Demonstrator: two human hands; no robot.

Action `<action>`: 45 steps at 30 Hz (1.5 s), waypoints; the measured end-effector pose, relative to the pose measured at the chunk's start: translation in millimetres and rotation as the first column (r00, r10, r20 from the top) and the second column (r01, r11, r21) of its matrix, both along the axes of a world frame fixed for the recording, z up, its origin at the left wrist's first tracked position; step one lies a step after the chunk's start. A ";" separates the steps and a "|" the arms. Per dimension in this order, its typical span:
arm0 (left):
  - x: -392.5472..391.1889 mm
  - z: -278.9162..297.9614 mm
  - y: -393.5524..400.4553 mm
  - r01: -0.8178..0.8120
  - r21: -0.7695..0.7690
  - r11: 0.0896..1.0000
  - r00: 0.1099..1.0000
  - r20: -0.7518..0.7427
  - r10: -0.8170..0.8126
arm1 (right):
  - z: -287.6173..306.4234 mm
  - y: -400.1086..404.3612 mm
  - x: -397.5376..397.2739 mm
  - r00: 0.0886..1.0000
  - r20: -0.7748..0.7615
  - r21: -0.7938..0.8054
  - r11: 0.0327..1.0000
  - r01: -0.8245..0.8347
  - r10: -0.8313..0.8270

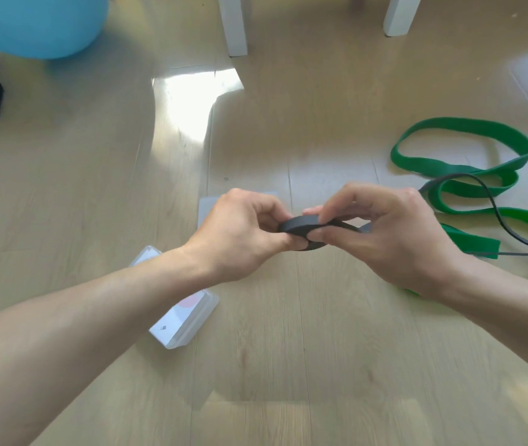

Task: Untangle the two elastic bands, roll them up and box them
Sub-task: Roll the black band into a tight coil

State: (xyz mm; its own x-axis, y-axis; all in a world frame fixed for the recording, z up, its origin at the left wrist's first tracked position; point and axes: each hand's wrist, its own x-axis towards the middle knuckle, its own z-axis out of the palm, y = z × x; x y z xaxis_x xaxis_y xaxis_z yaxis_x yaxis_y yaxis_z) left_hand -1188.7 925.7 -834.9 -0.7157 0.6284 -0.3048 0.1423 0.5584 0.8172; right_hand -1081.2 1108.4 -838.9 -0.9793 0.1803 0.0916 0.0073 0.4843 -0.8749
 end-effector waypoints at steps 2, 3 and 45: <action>0.1 0.5 -2.7 -0.055 0.054 0.997 0.995 0.086 0.050 | -1.1 4.0 -0.4 0.999 0.029 -0.141 0.990 0.029 -0.025; 0.2 0.3 -3.7 -0.078 0.086 0.993 0.990 0.125 0.067 | -1.4 6.1 -1.2 0.999 0.042 -0.185 0.982 0.042 -0.034; 3.0 -12.3 -5.8 -0.159 0.186 0.970 0.846 0.532 0.037 | -8.5 -0.4 -7.7 0.997 0.074 -0.347 0.937 0.037 -0.012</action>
